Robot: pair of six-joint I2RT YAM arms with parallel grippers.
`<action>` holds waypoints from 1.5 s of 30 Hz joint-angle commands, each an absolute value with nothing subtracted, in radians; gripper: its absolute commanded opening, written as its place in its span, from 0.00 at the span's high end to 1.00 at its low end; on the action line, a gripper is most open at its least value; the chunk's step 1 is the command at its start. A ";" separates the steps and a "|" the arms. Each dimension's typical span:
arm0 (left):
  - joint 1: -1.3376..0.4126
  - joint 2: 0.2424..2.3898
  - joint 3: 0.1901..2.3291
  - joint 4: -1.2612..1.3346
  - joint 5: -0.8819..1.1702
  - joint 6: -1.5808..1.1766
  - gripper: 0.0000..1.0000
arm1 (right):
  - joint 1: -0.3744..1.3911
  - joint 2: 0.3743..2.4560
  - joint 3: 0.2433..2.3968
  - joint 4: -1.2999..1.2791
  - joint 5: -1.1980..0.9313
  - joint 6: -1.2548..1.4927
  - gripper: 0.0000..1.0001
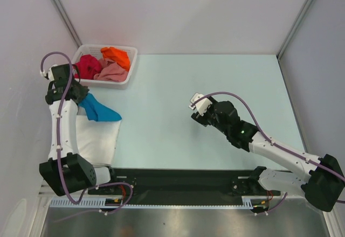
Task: Fold and stack the t-shirts
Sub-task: Neatly place the folded tshirt to the corner
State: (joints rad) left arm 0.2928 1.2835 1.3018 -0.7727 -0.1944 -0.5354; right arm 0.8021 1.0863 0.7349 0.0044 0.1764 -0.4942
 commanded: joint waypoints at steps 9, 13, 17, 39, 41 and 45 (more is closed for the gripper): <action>0.342 1.200 1.236 -0.753 -0.218 -0.486 0.99 | 0.808 1.062 0.741 0.015 0.170 -0.495 0.37; 0.350 1.183 1.217 -0.759 -0.230 -0.482 0.97 | 0.808 1.062 0.745 0.012 0.166 -0.499 0.37; 0.368 1.164 1.178 -0.764 -0.252 -0.494 0.93 | 0.811 1.063 0.752 0.008 0.161 -0.499 0.37; 0.494 1.063 1.011 -0.793 -0.327 -0.586 0.89 | 0.819 1.075 0.752 0.008 0.140 -0.495 0.37; 0.517 1.036 0.985 -0.808 -0.324 -0.616 0.78 | 0.818 1.075 0.749 0.009 0.135 -0.494 0.37; 0.535 0.950 0.901 -0.822 -0.293 -0.685 0.77 | 0.819 1.074 0.746 0.012 0.132 -0.489 0.37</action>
State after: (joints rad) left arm 0.5198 1.0245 0.9360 -0.8097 -0.2920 -0.6098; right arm 0.8112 1.0863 0.7349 0.0040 0.1413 -0.4934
